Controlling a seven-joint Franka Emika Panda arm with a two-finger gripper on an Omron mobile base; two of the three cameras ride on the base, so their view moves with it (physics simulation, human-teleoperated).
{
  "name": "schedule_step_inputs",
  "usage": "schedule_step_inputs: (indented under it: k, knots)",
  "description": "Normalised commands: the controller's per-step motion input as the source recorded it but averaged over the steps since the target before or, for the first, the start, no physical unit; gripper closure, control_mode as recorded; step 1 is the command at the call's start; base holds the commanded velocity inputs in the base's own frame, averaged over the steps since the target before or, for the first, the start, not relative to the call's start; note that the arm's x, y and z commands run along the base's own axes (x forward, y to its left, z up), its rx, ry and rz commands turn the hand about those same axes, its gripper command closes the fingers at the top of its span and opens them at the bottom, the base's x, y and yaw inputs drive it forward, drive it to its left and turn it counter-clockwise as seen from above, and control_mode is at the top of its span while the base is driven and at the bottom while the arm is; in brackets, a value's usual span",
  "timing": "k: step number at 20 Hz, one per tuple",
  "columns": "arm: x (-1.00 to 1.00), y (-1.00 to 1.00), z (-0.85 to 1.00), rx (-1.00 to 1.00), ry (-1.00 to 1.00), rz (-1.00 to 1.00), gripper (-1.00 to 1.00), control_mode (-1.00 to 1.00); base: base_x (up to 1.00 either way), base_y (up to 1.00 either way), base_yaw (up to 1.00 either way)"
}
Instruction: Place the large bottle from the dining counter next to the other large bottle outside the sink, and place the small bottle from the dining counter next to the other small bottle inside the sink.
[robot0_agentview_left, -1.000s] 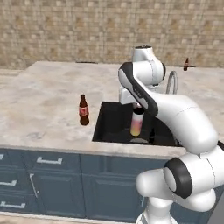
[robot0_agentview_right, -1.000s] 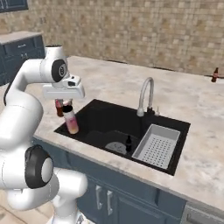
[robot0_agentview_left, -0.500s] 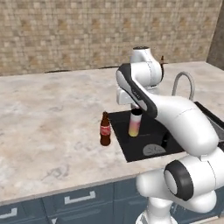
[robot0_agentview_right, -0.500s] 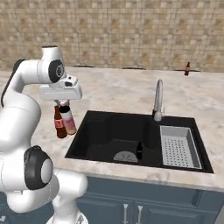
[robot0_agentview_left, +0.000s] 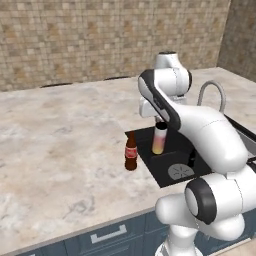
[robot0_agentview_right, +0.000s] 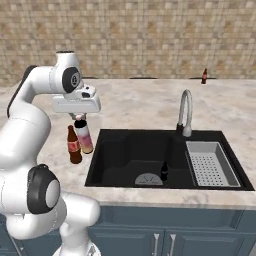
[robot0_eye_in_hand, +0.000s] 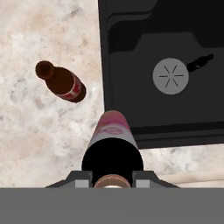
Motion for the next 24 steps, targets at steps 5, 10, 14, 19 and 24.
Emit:
schedule_step_inputs:
  k: [5, 10, 14, 19, 24]
  knots:
    - [0.0, 0.0, 0.0, 0.0, 0.0, 0.0, 1.0, 1.0, 0.0, 0.0, 0.0]
    - [0.0, 0.0, 0.0, 0.0, 0.0, 0.0, 1.0, 1.0, 0.0, 0.0, 0.0]
    - [0.0, 0.0, 0.0, 0.0, 0.0, 0.0, 1.0, -1.0, 0.0, 0.0, 0.0]
    - [-0.15, 0.0, -0.08, 0.04, 0.04, 0.0, 1.0, -1.0, 0.0, 0.0, 0.0]
    - [-0.05, 0.0, -0.13, 0.06, 0.05, 0.0, 1.0, -1.0, 0.0, 0.0, 0.0]
